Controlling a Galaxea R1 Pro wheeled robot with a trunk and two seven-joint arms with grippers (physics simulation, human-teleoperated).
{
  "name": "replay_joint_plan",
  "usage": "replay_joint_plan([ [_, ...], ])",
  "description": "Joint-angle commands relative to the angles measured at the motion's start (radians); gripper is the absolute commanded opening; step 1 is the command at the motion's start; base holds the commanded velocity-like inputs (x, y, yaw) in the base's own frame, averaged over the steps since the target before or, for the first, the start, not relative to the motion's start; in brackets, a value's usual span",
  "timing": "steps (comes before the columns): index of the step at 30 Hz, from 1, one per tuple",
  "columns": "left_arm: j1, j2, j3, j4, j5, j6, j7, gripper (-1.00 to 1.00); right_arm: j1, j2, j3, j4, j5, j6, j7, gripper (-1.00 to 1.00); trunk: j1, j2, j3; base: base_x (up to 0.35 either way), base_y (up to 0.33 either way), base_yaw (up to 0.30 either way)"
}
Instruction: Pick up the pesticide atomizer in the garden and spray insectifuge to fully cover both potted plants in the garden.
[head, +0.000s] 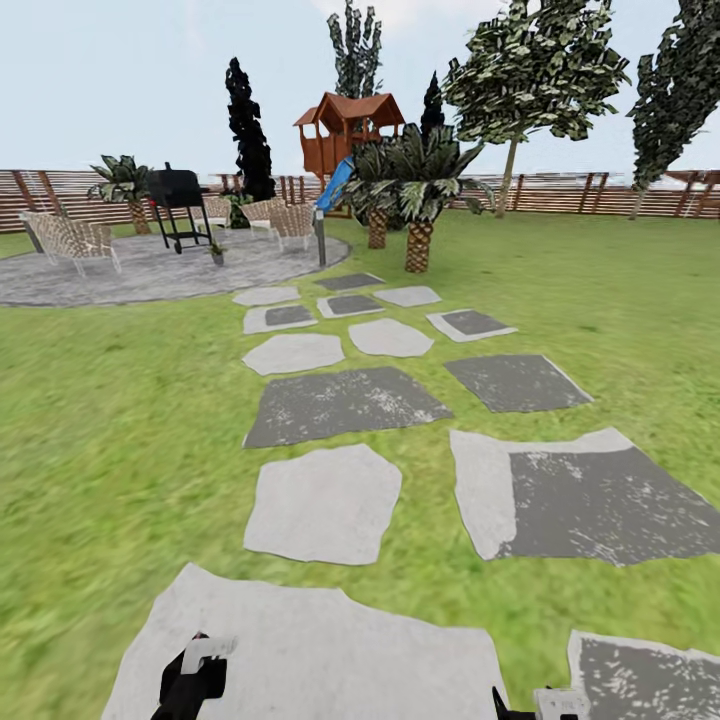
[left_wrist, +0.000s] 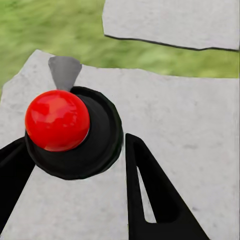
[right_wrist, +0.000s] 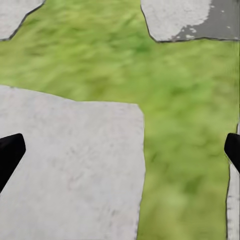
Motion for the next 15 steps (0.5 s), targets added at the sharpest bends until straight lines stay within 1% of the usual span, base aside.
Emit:
replay_joint_plan([
  [1, 0.0, 0.0, -0.009, -0.001, 0.001, -0.002, 0.008, -1.0, -0.001, 0.0, 0.006, 0.001, -0.011, -0.003, 0.006, 1.0, 0.0, 0.0, -0.001, 0.341, 0.0, 0.0],
  [15, 0.0, -0.002, -0.009, -0.001, 0.001, -0.002, 0.007, -1.0, -0.001, 0.0, 0.006, 0.001, -0.011, -0.003, 0.006, 1.0, 0.0, 0.0, -0.001, 0.341, 0.0, 0.0],
])
